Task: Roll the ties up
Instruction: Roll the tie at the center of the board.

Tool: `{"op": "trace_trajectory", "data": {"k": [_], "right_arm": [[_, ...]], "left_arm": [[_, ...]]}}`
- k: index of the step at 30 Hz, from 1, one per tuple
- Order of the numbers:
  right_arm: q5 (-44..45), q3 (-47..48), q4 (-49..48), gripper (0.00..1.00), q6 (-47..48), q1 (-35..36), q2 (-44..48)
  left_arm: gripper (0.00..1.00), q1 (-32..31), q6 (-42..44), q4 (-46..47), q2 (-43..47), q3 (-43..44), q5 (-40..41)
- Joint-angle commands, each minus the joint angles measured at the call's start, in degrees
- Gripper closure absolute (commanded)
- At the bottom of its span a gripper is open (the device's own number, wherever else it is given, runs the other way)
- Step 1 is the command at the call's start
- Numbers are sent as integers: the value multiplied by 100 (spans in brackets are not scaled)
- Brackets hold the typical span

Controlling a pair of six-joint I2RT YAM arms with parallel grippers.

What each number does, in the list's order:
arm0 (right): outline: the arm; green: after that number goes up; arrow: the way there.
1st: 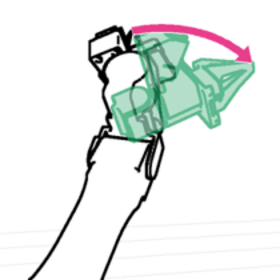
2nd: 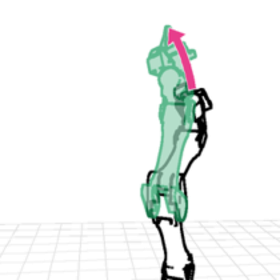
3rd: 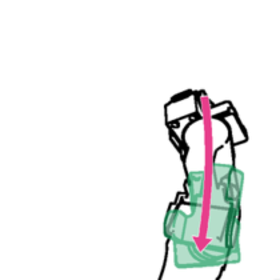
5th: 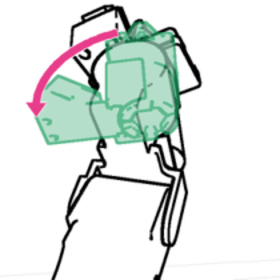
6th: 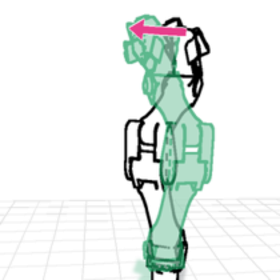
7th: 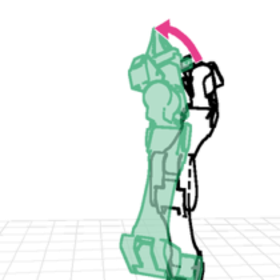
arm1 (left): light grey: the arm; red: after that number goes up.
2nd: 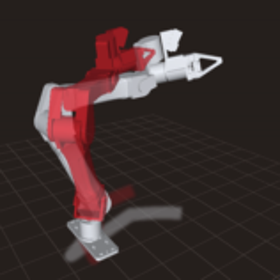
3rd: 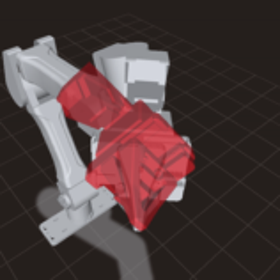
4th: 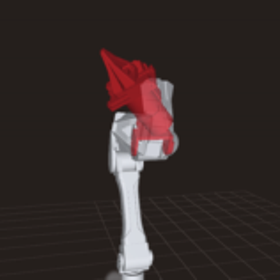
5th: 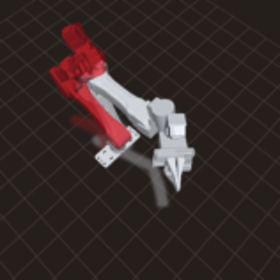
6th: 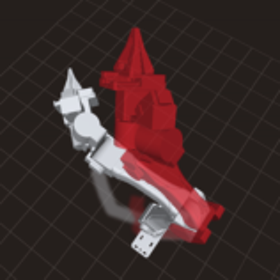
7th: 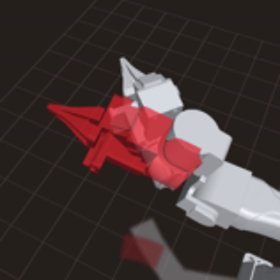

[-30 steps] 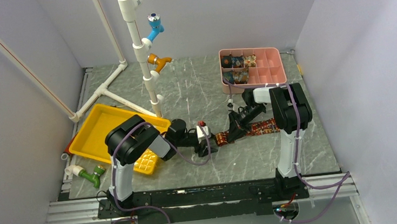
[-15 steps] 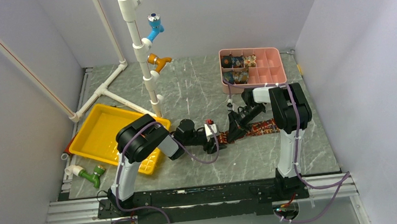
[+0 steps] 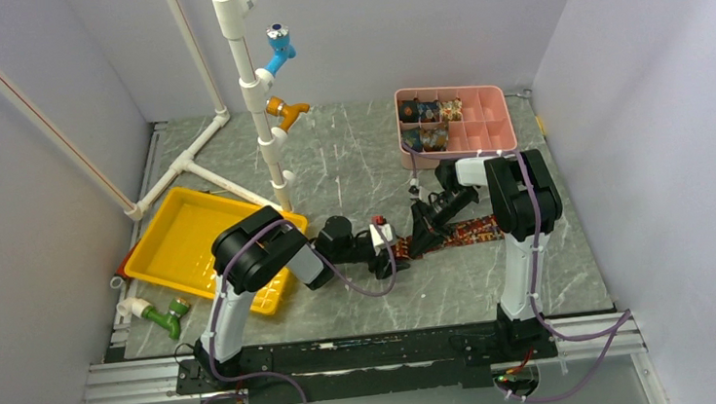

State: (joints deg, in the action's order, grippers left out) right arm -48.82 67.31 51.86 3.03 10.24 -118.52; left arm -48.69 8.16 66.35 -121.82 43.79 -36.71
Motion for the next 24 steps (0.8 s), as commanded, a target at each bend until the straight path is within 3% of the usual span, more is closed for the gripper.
{"op": "trace_trajectory", "data": {"k": [1,5,18,24], "right_arm": [[849,-91,-619,81,317,118,-259],[868,-131,-622,81,339,123,-218],[899,-107,-585,81,355,145,-232],[909,-101,-568,81,370,145,-241]], "left_arm": [[31,-37,444,-44,-54,262,-239],[21,-39,489,30,-20,217,-133],[18,-22,622,-8,277,163,-145],[12,65,577,-153,512,94,-196]]}}
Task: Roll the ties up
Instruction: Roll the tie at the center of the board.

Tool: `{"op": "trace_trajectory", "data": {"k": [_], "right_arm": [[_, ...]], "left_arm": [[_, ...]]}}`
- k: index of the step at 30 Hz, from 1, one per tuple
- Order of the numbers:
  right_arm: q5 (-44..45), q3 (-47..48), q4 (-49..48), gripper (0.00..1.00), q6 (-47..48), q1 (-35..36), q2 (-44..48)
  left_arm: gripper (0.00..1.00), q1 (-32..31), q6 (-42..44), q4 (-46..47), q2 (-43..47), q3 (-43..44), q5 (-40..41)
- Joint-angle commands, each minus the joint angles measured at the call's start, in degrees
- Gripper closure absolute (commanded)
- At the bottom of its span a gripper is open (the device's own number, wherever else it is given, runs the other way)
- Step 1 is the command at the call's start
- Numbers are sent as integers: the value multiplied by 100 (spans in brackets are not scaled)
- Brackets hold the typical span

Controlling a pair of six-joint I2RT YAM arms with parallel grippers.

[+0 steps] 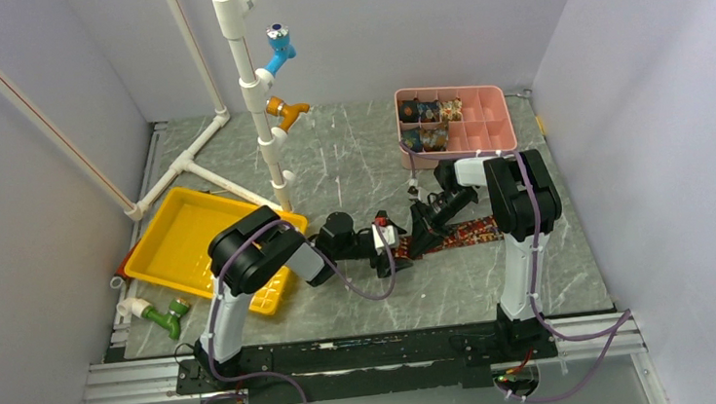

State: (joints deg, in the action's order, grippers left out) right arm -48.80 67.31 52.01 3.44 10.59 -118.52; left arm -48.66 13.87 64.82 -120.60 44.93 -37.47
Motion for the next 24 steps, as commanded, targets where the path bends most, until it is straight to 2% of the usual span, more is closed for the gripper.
{"op": "trace_trajectory", "data": {"k": [1,5,9,15,20,24], "right_arm": [[911,-98,-583,81,329,110,-239],[907,-103,-577,81,333,109,-248],[907,-58,-554,81,337,111,-265],[854,-23,-541,81,337,112,-300],[821,-28,-528,81,356,117,-314],[809,-51,-532,81,359,119,-307]], "left_arm": [[12,96,-32,-55,429,-19,-158],[14,189,-18,-471,523,47,-508],[20,226,241,-858,468,32,-829],[26,222,386,-880,234,166,-746],[26,171,438,-966,156,477,-728],[32,131,677,-1374,251,698,-771]]}}
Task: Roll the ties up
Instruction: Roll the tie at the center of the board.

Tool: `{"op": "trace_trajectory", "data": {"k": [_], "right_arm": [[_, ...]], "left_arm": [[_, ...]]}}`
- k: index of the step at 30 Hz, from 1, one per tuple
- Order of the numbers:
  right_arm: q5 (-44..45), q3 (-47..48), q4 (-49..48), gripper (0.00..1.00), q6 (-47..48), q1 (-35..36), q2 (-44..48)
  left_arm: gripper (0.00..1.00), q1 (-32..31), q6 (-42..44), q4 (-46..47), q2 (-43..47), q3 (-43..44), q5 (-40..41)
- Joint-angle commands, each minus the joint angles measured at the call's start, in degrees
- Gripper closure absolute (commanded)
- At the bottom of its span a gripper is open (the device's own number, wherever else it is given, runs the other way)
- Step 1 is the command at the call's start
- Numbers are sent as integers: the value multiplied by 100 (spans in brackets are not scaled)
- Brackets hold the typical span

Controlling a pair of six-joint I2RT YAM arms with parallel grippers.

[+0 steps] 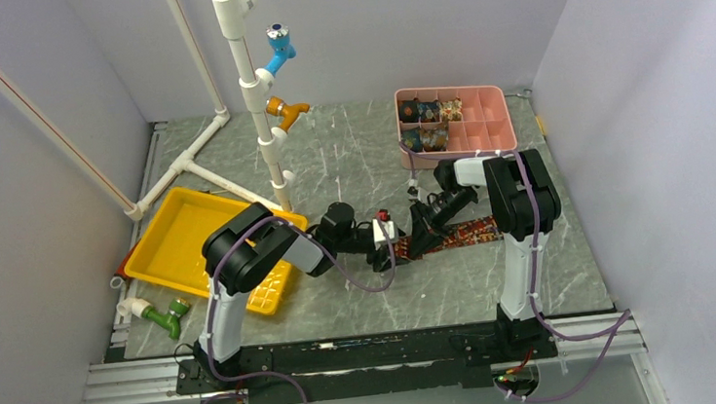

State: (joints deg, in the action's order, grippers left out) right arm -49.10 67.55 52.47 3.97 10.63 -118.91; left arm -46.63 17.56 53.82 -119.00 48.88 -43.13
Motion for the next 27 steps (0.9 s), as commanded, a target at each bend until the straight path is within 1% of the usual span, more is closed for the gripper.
{"op": "trace_trajectory", "data": {"k": [1,6,9,12,15,18,23,27], "right_arm": [[833,-69,-577,81,300,114,-260],[782,-42,-558,81,306,114,-240],[738,-22,-528,80,359,115,-141],[632,112,-275,73,587,106,160],[311,402,279,67,850,-84,631],[103,815,786,65,1166,-404,744],[878,1069,851,67,1402,-827,113],[1340,992,643,68,1427,-838,-217]], "left_arm": [[35,-68,416,-434,96,342,-228],[58,-31,860,-1200,32,404,-388],[69,77,730,-1361,-53,370,-334],[79,273,494,-1535,-87,281,-308],[83,403,361,-1683,-48,129,-348],[86,422,373,-1928,50,33,-453],[90,467,395,-2315,115,39,-440],[90,543,425,-2531,160,104,-580]]}}
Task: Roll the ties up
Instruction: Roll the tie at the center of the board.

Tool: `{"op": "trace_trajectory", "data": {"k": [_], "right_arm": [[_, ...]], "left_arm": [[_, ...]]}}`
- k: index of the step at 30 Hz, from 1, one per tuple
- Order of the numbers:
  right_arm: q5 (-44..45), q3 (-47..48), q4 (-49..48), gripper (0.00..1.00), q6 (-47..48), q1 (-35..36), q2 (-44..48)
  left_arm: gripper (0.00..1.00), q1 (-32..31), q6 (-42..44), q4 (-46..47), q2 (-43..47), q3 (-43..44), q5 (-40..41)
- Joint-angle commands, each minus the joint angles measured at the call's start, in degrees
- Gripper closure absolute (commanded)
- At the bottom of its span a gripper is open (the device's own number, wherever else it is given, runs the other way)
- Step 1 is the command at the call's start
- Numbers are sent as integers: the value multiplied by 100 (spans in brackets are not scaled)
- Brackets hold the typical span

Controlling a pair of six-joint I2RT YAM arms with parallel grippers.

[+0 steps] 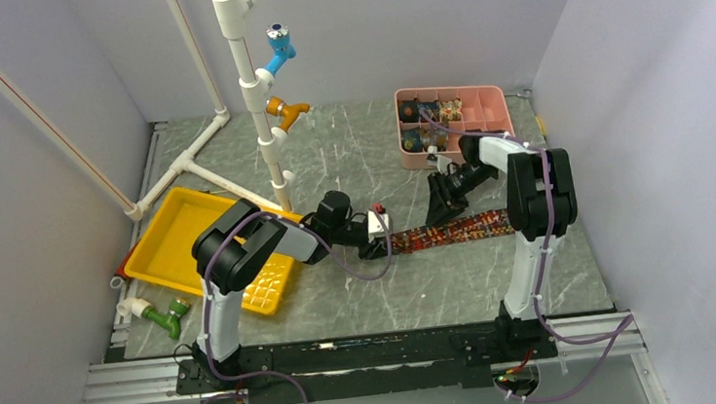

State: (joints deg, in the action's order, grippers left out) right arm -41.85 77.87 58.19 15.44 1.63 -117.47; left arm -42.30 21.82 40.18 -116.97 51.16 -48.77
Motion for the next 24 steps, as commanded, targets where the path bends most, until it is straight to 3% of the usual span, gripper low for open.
{"op": "trace_trajectory", "data": {"k": [1,5,14,19,24], "right_arm": [[782,-55,24,68,305,76,-420],[1518,-222,-155,71,394,-39,-497],[1983,-630,-182,72,589,-136,-344],[1833,-335,-56,71,591,-136,-165],[688,361,634,69,568,-94,324]], "left_arm": [[90,123,-40,-1175,-31,-96,-34],[89,187,-314,-1219,162,90,-116],[88,199,-856,-869,622,64,160],[86,176,-29,-1738,384,100,482],[85,176,163,-2104,138,127,649]]}}
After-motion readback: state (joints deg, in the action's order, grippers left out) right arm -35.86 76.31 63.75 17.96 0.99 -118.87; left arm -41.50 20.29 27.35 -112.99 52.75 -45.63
